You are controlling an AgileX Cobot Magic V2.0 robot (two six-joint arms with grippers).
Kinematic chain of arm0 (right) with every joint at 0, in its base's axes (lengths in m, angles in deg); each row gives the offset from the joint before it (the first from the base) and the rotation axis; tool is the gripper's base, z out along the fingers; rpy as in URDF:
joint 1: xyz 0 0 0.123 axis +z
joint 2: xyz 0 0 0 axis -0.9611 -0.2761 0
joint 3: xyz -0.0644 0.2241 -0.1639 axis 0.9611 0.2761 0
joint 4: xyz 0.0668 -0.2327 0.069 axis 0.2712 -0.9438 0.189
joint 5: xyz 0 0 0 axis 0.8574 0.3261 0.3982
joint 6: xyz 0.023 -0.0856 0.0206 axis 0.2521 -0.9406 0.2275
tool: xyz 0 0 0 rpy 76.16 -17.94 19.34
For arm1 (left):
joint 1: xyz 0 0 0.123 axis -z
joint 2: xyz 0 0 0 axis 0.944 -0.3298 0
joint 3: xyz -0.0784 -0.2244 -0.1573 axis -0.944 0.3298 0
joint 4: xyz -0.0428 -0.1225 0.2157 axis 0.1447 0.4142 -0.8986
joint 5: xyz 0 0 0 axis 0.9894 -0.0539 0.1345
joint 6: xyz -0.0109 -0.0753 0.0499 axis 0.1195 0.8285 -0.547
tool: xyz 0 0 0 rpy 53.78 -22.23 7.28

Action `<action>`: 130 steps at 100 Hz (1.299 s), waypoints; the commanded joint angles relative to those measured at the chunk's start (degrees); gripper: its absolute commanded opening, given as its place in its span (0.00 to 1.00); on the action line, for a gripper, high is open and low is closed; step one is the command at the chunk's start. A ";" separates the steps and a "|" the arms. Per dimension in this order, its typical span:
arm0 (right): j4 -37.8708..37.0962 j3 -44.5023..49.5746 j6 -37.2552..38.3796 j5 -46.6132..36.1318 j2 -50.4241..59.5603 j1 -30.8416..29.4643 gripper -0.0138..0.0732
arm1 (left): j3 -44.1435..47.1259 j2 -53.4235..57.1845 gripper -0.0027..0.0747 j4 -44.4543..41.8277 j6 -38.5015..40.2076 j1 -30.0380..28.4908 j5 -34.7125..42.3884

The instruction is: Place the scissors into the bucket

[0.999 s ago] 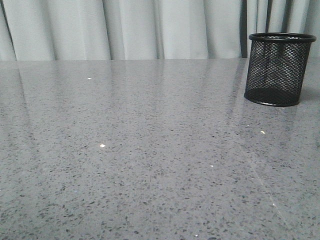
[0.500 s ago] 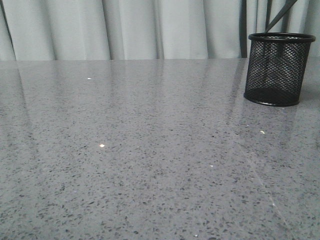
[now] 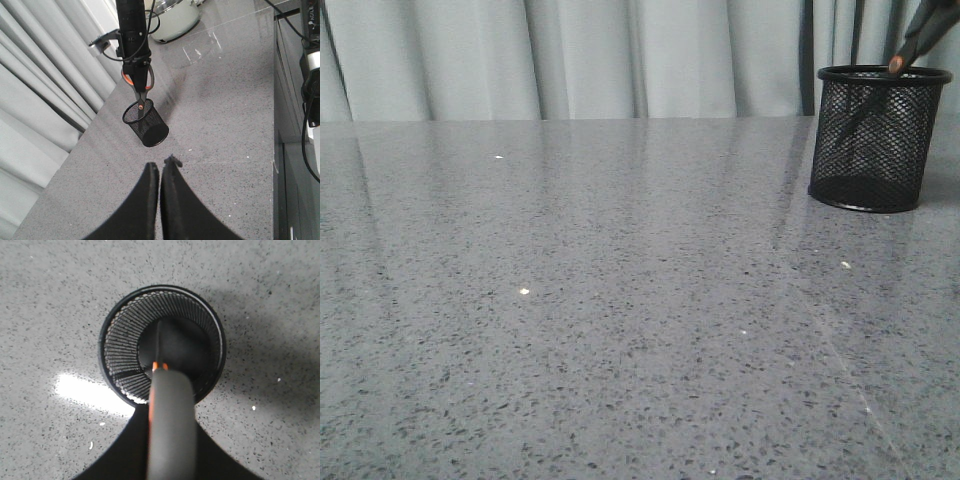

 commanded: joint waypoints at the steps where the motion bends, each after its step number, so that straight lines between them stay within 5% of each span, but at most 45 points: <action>1: 0.42 -1.84 -0.04 1.92 0.75 -0.39 0.09 | -1.17 -0.54 0.01 1.32 0.69 0.34 4.59; 37: 0.42 -1.84 -0.04 1.92 -0.66 -0.39 0.11 | -1.17 -0.54 0.01 1.43 0.69 0.34 4.59; 70: 0.42 -1.84 -0.04 0.81 -0.66 -0.39 0.51 | -1.17 -0.54 0.01 1.53 0.69 0.34 4.59; 112: -0.27 -9.92 -0.04 -1.51 -0.56 -0.39 0.52 | -1.17 -0.54 0.01 1.56 0.69 0.34 4.82; 130: 1.91 -15.79 -0.04 -0.14 1.53 -0.30 0.52 | -0.60 -0.11 0.01 -4.80 2.80 0.34 9.33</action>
